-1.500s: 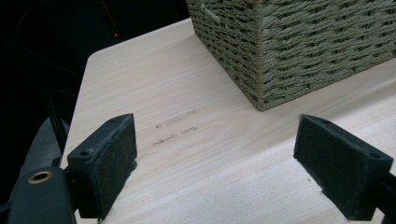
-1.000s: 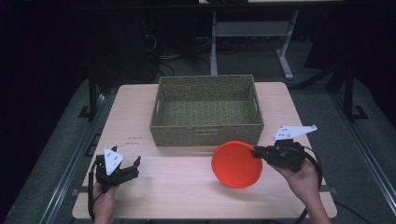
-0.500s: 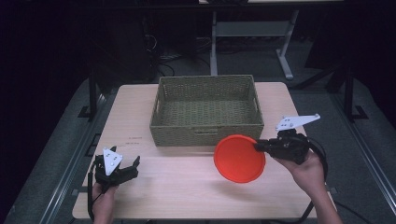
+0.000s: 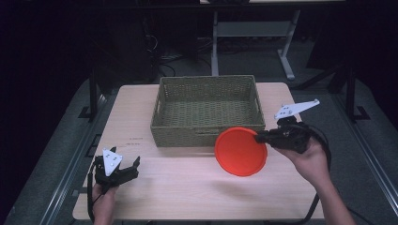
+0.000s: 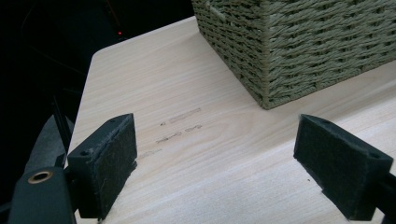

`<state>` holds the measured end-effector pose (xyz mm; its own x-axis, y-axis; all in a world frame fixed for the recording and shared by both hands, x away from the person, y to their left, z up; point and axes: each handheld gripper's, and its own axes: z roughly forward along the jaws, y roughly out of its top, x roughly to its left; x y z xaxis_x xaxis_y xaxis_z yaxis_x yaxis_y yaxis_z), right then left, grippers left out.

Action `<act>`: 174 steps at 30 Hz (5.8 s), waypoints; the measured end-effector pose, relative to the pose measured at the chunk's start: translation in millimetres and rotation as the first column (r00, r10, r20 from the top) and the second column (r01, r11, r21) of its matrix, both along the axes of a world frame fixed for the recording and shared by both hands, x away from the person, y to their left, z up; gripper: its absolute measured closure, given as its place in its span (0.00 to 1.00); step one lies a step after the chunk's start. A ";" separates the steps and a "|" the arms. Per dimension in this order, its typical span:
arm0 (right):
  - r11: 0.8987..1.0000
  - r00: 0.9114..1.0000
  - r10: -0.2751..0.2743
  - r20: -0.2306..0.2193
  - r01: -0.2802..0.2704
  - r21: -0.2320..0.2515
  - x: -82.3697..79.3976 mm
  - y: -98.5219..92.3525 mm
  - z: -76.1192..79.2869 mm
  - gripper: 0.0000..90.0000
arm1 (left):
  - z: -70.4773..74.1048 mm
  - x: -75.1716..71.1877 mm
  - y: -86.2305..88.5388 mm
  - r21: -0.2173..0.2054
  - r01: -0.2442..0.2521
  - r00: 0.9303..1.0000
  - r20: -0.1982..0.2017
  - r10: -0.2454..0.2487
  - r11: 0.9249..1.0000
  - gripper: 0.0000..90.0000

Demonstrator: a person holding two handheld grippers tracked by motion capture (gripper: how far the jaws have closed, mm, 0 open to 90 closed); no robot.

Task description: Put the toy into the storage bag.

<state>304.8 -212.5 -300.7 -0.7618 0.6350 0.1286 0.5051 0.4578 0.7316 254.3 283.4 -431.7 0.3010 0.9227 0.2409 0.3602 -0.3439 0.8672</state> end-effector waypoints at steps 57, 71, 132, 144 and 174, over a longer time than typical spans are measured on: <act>0.998 0.998 -0.059 0.036 0.061 -0.036 99.6 42.3 83.6 0.91 | 0.3 0.8 3.2 -0.003 -0.006 1.000 -0.003 0.006 1.000 0.14; 0.992 0.993 -0.119 0.022 0.120 -0.041 123.6 46.3 75.0 0.91 | 0.8 0.4 3.7 -0.011 -0.009 1.000 0.009 0.009 1.000 0.14; 0.969 0.967 -0.241 -0.076 0.236 -0.077 179.5 66.1 4.8 0.91 | 0.8 0.0 4.3 -0.023 -0.005 1.000 0.011 0.005 1.000 0.14; 0.965 0.964 -0.248 -0.101 0.236 -0.116 183.2 71.1 -13.2 0.91 | 0.9 -0.2 4.3 -0.019 -0.004 1.000 0.009 0.004 1.000 0.14; 0.963 0.954 -0.243 -0.174 0.215 -0.162 189.5 75.2 -43.9 0.83 | 1.0 0.4 2.9 -0.015 -0.003 1.000 0.006 0.003 1.000 0.14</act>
<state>494.3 -137.3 -344.6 -0.5637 0.8113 0.1547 0.7322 0.4042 0.5482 254.7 286.2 -430.7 0.2966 0.9272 0.2286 0.3559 -0.3294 0.8746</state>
